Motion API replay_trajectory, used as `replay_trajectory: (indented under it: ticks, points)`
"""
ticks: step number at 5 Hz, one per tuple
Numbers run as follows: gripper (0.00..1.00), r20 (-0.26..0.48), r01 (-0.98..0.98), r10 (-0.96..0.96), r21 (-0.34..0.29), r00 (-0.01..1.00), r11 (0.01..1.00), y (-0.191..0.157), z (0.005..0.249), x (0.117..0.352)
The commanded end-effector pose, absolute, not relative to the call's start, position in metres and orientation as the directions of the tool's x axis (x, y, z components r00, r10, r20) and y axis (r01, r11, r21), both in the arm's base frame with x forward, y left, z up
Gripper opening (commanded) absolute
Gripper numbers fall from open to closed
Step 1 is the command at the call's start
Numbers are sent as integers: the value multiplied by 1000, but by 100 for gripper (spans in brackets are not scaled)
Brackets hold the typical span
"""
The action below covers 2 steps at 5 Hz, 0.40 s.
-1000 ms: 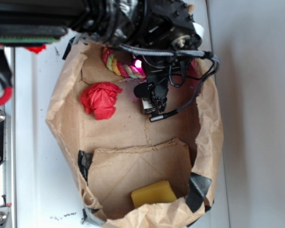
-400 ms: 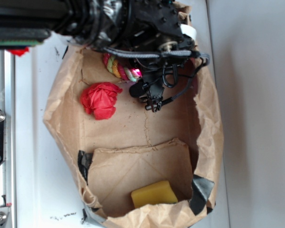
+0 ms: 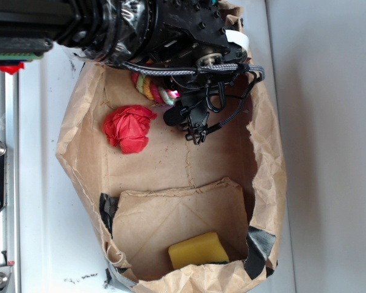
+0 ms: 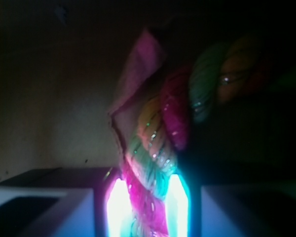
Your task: Grab the multicolored rope.
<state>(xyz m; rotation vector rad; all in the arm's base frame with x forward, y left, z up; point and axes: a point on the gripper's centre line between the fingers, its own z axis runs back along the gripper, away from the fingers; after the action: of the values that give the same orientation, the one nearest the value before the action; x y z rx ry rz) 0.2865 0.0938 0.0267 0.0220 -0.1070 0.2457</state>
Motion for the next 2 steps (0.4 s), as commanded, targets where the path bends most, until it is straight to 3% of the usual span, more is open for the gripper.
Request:
replay_trajectory:
  ticks: [1,2]
  points:
    - [0,235,-166,174,-53,956,985,44,110,283]
    - [0,263,-153,159,-41,952,987,25,128,281]
